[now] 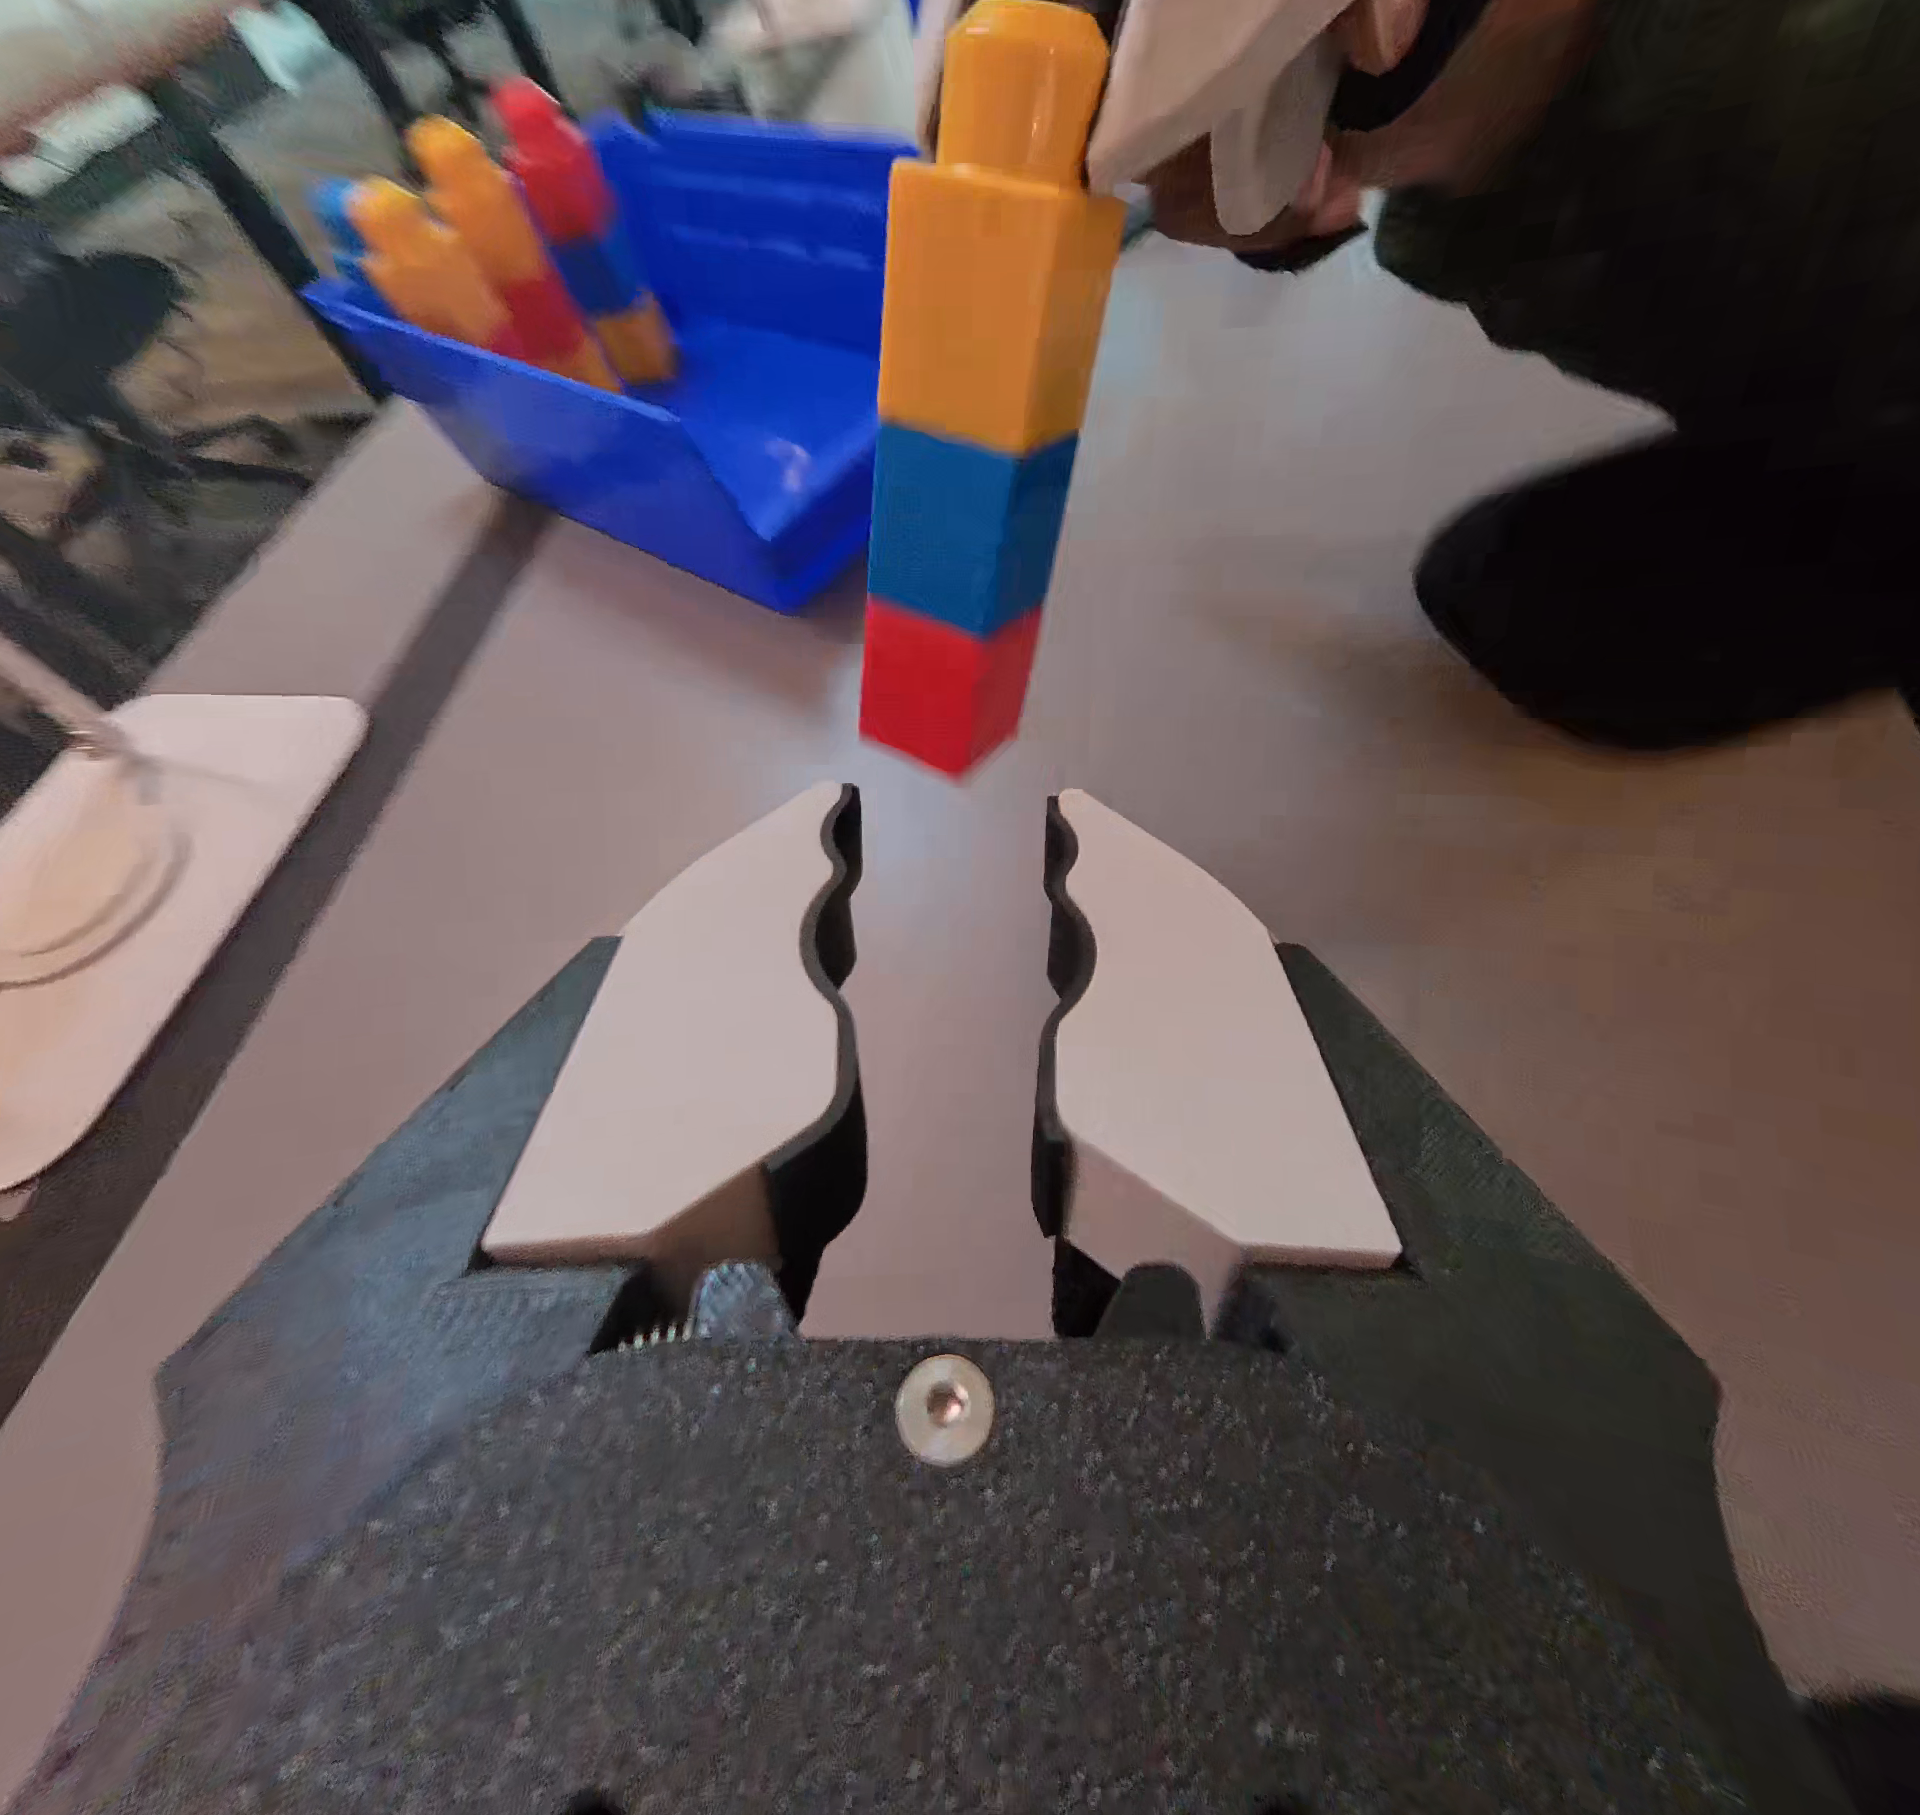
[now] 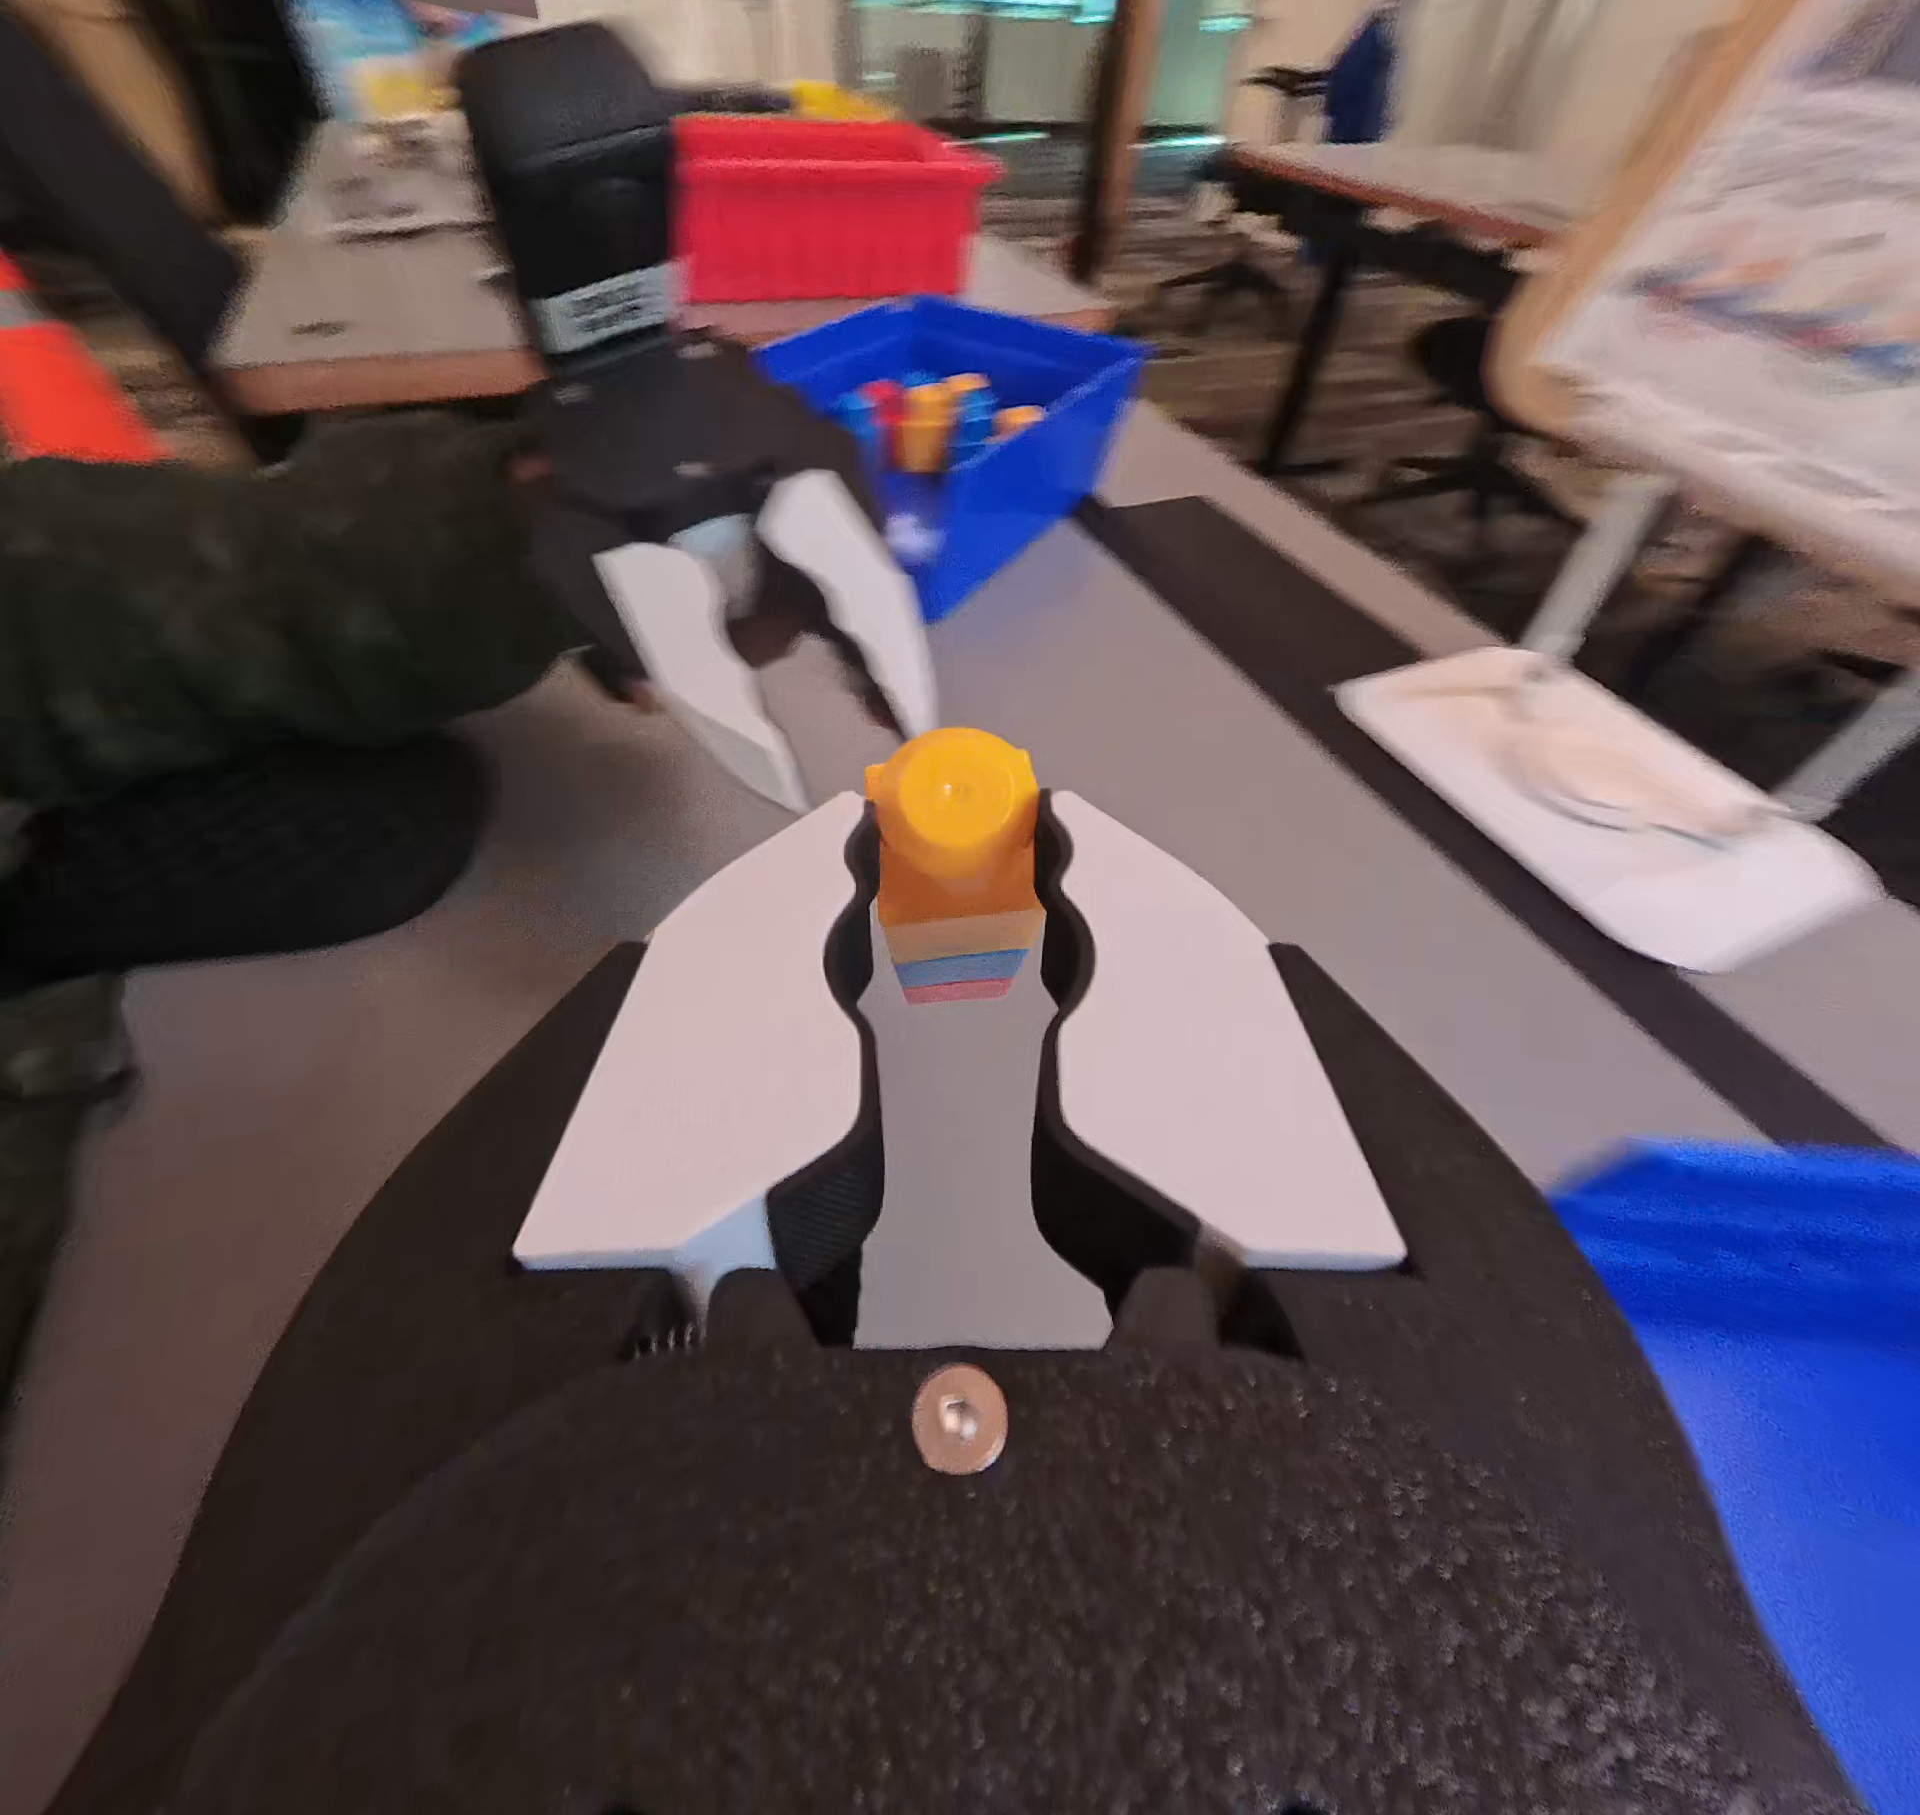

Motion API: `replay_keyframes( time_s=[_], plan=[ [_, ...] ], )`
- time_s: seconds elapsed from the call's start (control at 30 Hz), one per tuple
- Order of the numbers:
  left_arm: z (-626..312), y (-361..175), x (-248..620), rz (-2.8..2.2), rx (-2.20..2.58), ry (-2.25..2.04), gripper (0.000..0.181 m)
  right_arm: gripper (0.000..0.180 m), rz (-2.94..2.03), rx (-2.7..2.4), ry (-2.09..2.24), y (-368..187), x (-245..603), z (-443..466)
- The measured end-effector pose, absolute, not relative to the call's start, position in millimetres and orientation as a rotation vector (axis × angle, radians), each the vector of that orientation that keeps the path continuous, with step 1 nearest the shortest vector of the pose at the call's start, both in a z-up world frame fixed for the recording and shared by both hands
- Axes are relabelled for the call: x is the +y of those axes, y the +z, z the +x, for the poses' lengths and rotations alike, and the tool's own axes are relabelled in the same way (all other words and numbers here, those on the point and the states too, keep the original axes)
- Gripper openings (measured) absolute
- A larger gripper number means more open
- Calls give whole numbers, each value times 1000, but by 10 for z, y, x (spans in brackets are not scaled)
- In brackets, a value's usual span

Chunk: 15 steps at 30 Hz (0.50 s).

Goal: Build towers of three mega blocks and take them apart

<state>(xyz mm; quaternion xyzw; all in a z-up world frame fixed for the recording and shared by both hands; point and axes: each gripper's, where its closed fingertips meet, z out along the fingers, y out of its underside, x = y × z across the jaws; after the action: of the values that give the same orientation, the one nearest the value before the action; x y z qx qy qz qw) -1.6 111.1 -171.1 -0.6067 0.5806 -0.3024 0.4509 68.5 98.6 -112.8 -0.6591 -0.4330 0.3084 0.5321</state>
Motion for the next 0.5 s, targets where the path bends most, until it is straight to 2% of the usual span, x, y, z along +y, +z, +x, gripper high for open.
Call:
replay_keyframes(
  time_s=[0.17, 0.33, 0.5],
  plan=[
    [-365, -1343, 1618, -1472, 1047, -749, 1, 29, -1777, -561, 310, -651, 2036, 1955],
    [-607, -1247, 1874, -1474, 891, -675, 0, 29, -2028, -243, 15, -955, 2995, 2991],
    [-719, -1245, 1944, -1487, 879, -643, 0, 29, -2131, -100, -77, -1475, 3524, 3339]
  ],
)
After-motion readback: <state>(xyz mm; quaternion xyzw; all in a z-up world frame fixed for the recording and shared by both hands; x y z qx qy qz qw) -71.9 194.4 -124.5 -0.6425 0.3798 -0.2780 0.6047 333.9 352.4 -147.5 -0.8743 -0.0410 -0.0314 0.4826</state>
